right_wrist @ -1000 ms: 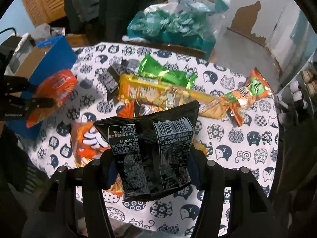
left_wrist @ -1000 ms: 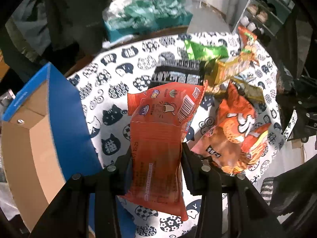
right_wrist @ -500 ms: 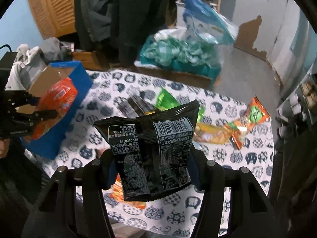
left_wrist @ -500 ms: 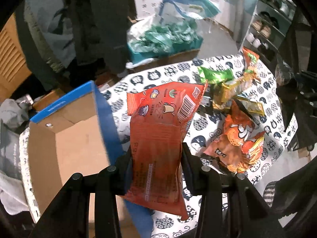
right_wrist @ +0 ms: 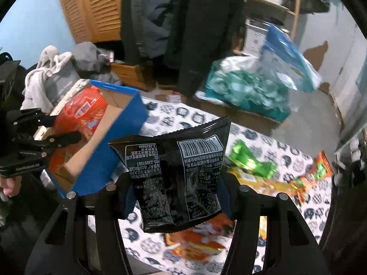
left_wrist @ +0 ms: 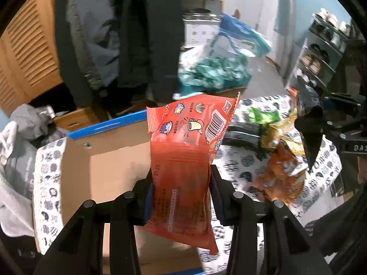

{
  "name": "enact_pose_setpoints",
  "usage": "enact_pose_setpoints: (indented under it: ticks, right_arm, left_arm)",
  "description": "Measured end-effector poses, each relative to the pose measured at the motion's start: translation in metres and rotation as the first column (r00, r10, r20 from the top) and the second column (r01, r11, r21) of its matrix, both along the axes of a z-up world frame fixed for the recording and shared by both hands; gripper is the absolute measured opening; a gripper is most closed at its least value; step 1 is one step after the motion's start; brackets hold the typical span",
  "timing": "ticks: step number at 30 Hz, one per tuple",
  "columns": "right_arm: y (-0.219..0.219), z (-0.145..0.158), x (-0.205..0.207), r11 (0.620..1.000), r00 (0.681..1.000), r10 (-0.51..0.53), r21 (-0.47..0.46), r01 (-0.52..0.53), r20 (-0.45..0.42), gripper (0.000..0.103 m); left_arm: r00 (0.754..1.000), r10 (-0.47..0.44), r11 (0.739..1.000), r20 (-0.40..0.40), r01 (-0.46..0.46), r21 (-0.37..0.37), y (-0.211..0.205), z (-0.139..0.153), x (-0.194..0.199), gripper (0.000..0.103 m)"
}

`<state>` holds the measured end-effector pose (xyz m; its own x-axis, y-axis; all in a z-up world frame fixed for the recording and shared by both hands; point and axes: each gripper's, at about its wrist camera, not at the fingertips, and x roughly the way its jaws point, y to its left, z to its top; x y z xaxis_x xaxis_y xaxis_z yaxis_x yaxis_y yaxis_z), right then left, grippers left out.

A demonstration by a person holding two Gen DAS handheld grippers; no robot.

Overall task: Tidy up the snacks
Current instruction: 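Lift and carry both held packets over the blue-edged cardboard box, then open left tool dropping red-orange packet while right tool drops black packet into box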

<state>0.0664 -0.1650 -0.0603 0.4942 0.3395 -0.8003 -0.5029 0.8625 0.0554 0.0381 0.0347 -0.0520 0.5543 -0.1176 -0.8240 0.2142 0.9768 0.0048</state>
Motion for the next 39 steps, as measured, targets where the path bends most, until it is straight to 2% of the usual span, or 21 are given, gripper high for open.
enact_pose_setpoints:
  ticks: [9, 17, 21, 25, 31, 32, 35, 39]
  right_arm:
    - [0.079, -0.001, 0.005, 0.994, 0.994, 0.105, 0.009, -0.104, -0.028, 0.058]
    - [0.147, -0.012, 0.006, 0.982, 0.980, 0.188, 0.005, -0.188, -0.061, 0.058]
    - [0.173, -0.018, 0.006, 0.975, 0.972, 0.222, -0.002, -0.222, -0.078, 0.058]
    - [0.195, -0.028, 0.007, 0.970, 0.965, 0.240, -0.003, -0.242, -0.106, 0.058]
    - [0.214, -0.043, 0.011, 0.967, 0.956, 0.250, -0.009, -0.254, -0.152, 0.058]
    - [0.215, -0.044, 0.012, 0.966, 0.955, 0.253, -0.011, -0.257, -0.158, 0.060]
    - [0.218, -0.047, 0.013, 0.966, 0.956, 0.247, -0.034, -0.255, -0.161, 0.077]
    - [0.216, -0.047, 0.013, 0.967, 0.959, 0.241, -0.049, -0.250, -0.148, 0.080]
  left_arm:
    - [0.990, 0.138, 0.990, -0.004, -0.138, -0.024, 0.072, -0.009, -0.012, 0.043]
    - [0.974, 0.227, 0.974, -0.021, -0.227, -0.024, 0.118, -0.022, -0.021, 0.043]
    - [0.965, 0.261, 0.965, -0.030, -0.260, 0.023, 0.128, -0.033, -0.020, 0.043]
    - [0.960, 0.271, 0.963, -0.065, -0.271, 0.002, 0.137, -0.041, -0.018, 0.043]
    - [0.953, 0.295, 0.955, -0.072, -0.292, 0.041, 0.145, -0.050, -0.018, 0.046]
    - [0.950, 0.301, 0.954, -0.083, -0.298, 0.039, 0.146, -0.052, -0.018, 0.048]
    - [0.947, 0.306, 0.952, -0.099, -0.304, 0.029, 0.149, -0.054, -0.017, 0.056]
    - [0.949, 0.308, 0.951, -0.070, -0.306, 0.043, 0.147, -0.050, -0.018, 0.068]
